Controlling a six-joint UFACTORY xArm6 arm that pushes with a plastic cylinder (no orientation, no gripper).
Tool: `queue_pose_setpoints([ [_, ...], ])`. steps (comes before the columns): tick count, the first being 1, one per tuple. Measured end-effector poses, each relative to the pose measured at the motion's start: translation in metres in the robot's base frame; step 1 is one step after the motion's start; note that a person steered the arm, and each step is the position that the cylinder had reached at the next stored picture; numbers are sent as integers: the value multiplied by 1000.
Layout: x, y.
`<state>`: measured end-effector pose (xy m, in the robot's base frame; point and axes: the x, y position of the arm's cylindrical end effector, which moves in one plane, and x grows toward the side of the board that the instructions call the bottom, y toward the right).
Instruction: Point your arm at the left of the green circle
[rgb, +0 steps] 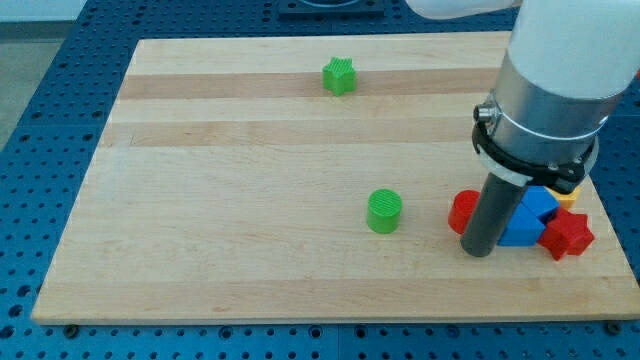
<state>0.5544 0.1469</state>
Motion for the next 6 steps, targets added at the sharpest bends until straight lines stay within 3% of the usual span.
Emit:
queue_pose_setpoints([
  [1, 32, -50],
  [3, 50, -151],
  [4, -29, -170],
  [6, -50, -158],
])
